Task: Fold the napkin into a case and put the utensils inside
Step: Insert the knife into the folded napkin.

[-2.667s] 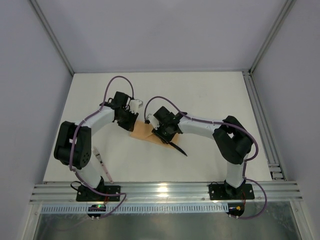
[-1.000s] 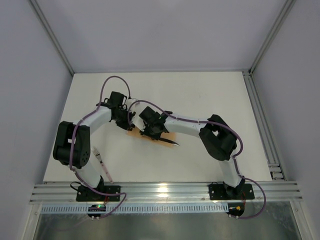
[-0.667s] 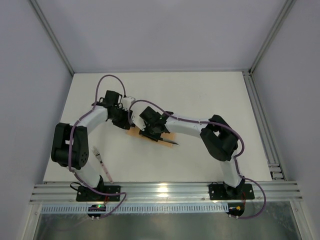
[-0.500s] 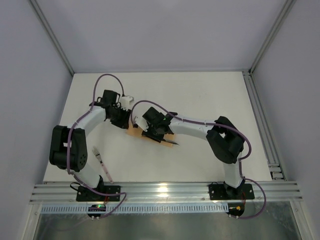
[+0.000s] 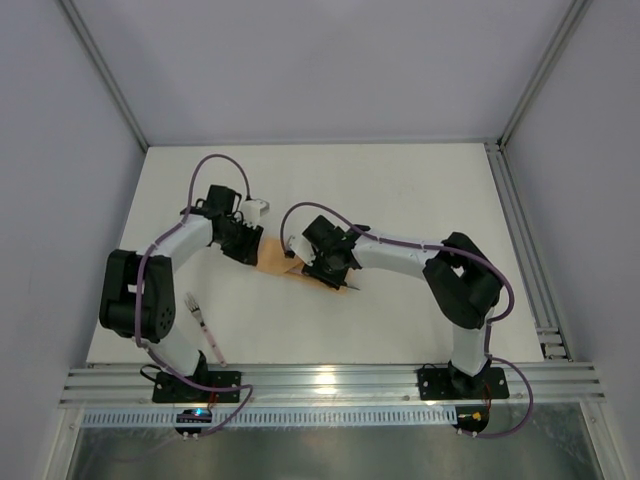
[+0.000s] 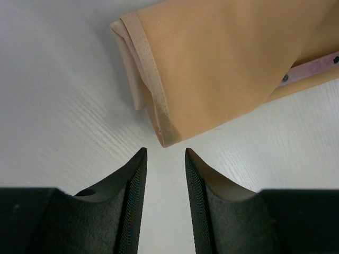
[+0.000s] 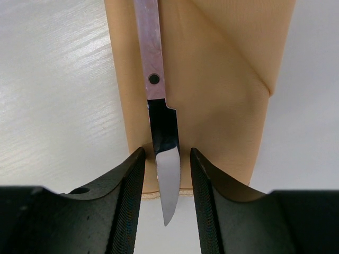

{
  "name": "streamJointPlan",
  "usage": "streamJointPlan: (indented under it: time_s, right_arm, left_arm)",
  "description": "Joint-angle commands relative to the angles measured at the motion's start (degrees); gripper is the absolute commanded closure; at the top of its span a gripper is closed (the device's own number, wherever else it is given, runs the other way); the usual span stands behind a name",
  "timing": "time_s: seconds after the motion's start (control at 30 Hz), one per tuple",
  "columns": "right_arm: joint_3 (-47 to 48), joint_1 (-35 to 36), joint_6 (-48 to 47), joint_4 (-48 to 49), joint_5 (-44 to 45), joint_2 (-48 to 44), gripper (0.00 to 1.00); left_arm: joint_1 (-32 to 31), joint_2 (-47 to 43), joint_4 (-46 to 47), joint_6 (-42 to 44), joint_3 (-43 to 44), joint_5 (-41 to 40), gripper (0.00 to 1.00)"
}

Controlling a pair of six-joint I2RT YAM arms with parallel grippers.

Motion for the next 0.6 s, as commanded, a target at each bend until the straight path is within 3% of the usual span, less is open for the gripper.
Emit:
streamJointPlan:
  time_s: [0.0,0.23,0.37,0.57]
  right_arm:
    - [-0.42,-0.59,0.56,-0.50,-1.01,-2.93,0.57]
    - [-0.24,-0.59,-0.15,-0.77,-1.01,-3.02,0.67]
    - [0.81,-0.59,-0.85,-1.03,-0.92,-2.85,0.81]
    - [3.53,-0.24,-1.99,-1.91,-1.18,-1.09,0.84]
  left_arm:
    - [0.13,0.58,1.36,-1.12,0.46,1.70,0.64]
    - [0.13,2.42,2.68,-2.18,1.60,3.01,0.69]
    - [0.13,4.09,2.42,-2.53,2.57,3.81,0.83]
    - [0.13,4.00,2.86,-2.18,2.22,3.98,0.90]
